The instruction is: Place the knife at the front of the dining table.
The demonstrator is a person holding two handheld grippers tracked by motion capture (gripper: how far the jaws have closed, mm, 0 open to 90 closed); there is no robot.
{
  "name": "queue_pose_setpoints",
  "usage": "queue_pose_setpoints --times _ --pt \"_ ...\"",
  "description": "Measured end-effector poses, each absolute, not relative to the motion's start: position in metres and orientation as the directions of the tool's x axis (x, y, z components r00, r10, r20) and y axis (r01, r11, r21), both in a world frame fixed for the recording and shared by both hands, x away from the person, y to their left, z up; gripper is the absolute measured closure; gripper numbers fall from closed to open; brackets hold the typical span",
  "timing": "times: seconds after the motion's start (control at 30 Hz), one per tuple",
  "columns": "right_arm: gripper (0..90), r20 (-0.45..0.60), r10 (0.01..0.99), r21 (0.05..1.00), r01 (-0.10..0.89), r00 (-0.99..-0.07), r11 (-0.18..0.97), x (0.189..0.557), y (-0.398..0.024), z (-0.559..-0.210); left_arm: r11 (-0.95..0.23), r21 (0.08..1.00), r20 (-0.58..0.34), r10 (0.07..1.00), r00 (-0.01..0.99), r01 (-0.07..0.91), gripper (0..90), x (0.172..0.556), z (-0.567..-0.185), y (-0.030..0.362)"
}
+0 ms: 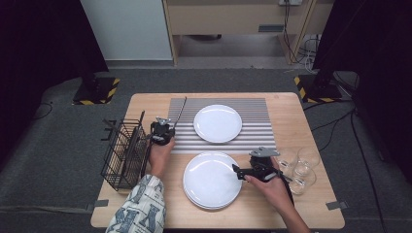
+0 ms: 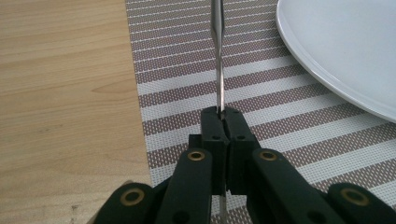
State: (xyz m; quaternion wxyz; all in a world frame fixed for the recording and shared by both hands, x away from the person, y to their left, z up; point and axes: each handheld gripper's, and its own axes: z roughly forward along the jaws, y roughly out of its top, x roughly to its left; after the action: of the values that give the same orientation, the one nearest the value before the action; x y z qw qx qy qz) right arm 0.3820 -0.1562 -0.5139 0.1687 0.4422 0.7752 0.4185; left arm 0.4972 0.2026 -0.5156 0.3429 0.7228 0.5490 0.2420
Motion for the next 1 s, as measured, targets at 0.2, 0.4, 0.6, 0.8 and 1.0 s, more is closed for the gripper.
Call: queue_pose_setpoints --times 0.2,0.4,0.6,0.8,1.0 --pt "8.3 0.112 0.828 0.798 0.547 -0.549 0.255 0.382 -0.158 -0.514 -0.161 0.755 -0.029 0.960 0.277 0.636 88.1 0.501 -0.517 0.202" --pt "8.4 0.113 0.830 0.798 0.547 -0.547 0.252 0.383 -0.160 -0.514 -0.158 0.749 -0.029 0.963 0.269 0.644 88.1 0.505 -0.520 0.203" --pt "8.4 0.120 0.832 0.797 0.553 -0.541 0.245 0.383 -0.162 -0.514 -0.161 0.744 -0.023 0.964 0.266 0.649 88.1 0.511 -0.521 0.202" --pt "8.4 0.130 0.835 0.794 0.560 -0.534 0.234 0.384 -0.164 -0.514 -0.158 0.735 -0.025 0.966 0.259 0.659 88.1 0.516 -0.525 0.201" --pt "8.9 0.119 0.832 0.793 0.556 -0.542 0.249 0.384 -0.162 -0.516 -0.159 0.729 -0.026 0.965 0.259 0.666 88.1 0.517 -0.530 0.201"
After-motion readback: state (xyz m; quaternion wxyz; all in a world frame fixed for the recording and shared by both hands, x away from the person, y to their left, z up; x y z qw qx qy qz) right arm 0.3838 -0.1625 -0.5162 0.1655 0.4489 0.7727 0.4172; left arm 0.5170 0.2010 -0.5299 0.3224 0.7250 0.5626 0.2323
